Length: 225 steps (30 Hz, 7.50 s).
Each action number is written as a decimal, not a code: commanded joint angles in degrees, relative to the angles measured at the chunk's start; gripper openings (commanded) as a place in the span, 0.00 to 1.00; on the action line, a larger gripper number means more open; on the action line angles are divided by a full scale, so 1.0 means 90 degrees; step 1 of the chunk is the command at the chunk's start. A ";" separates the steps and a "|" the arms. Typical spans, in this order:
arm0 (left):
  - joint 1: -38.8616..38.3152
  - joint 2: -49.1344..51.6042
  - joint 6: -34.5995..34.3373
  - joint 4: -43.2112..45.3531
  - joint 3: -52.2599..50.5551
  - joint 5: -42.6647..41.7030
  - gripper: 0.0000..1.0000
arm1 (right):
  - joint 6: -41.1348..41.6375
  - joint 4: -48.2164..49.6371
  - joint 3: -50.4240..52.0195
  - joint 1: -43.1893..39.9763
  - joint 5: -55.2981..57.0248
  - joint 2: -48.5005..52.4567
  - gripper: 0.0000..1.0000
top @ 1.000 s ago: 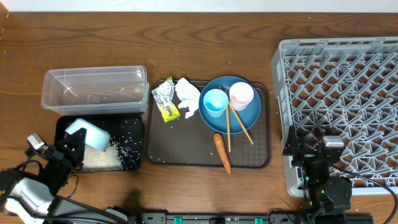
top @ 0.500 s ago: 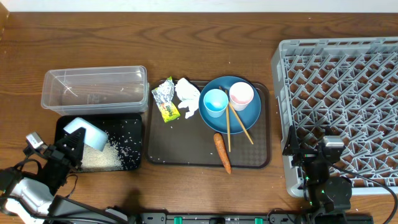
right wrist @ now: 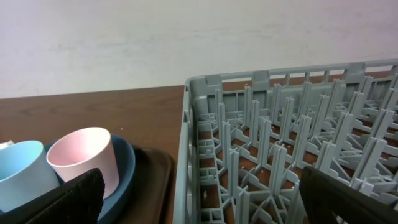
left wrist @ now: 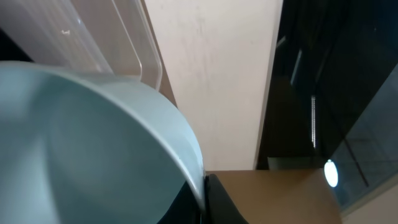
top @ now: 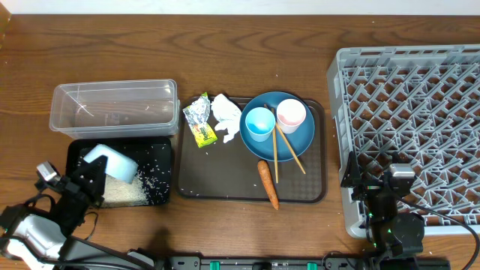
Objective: Sort waste into correct bins and load items into the dishwasher rack
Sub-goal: 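Tip the bowl with the left gripper to pour rice onto the black tray, then carry the emptied bowl back and set it on the dark tray, then grasp the carrot with the left gripper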
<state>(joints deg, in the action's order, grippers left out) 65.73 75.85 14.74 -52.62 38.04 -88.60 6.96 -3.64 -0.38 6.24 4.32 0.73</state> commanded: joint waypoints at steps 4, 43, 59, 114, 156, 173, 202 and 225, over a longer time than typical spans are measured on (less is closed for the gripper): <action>-0.0007 -0.0083 0.0359 -0.0017 0.0032 -0.0165 0.06 | -0.0022 -0.0024 0.0010 0.0007 -0.0005 -0.0010 0.99; -0.5149 -0.3451 -0.2346 0.1241 0.0763 0.3963 0.06 | -0.0022 -0.0027 0.0010 0.0007 -0.0005 -0.0010 0.99; -0.8099 -0.3444 -0.2487 0.1180 0.0508 0.6538 0.06 | -0.0022 -0.0024 0.0010 0.0007 -0.0005 -0.0010 0.99; -0.9950 -0.0566 -0.3079 0.2052 0.0478 0.8281 0.44 | -0.0022 -0.0024 0.0010 0.0007 -0.0005 -0.0010 0.99; -1.2886 0.0253 -0.7344 0.3434 0.0476 0.9974 0.57 | -0.0022 -0.0024 0.0010 0.0007 -0.0005 -0.0010 0.99; -1.2886 0.1549 -0.7827 0.4607 0.0476 0.9753 0.57 | -0.0022 -0.0024 0.0010 0.0007 -0.0005 -0.0010 0.99; -1.2879 0.1770 -0.8031 0.3997 0.0476 1.0207 0.39 | -0.0022 -0.0024 0.0010 0.0007 -0.0005 -0.0010 0.99; -1.2879 0.1549 -0.8051 0.4014 0.0563 1.0180 0.26 | -0.0022 -0.0024 0.0010 0.0007 -0.0005 -0.0010 0.99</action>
<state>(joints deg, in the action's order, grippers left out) -50.26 91.15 -58.08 -15.77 42.83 1.91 6.96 -3.64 -0.38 6.24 4.32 0.73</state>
